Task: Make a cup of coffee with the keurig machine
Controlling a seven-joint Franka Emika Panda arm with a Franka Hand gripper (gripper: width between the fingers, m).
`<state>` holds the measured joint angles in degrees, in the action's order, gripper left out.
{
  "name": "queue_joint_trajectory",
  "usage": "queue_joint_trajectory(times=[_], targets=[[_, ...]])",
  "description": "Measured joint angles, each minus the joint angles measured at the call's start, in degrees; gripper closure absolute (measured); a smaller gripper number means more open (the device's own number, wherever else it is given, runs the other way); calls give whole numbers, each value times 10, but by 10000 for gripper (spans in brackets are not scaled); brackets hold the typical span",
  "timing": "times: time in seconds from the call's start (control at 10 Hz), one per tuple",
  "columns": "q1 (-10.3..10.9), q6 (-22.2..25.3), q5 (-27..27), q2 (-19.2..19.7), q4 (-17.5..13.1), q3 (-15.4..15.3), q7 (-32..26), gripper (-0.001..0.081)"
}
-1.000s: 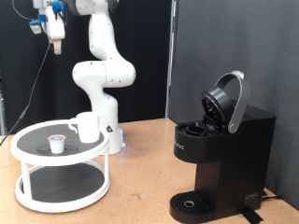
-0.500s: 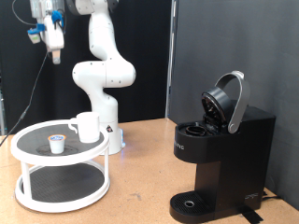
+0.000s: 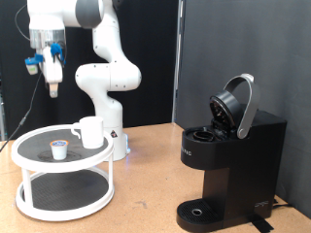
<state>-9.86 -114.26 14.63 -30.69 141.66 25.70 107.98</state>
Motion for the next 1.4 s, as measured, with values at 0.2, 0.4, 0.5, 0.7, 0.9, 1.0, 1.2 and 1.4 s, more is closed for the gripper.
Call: queue_joint_trajectory(times=[0.2, 0.4, 0.5, 0.7, 0.9, 1.0, 1.2, 1.4], targets=[[-3, -45, 7, 21, 20, 3, 5, 72], [-4, -84, 7, 40, 38, 6, 9, 72], [-5, -99, 7, 47, 45, 7, 10, 72], [-5, -130, 7, 58, 59, 7, 18, 72], [-5, -161, 17, 71, 74, 7, 37, 72], [-5, -176, 22, 78, 81, 7, 44, 72], [-5, -203, 30, 92, 92, 6, 55, 72], [-5, -223, 31, 105, 99, 6, 61, 72]])
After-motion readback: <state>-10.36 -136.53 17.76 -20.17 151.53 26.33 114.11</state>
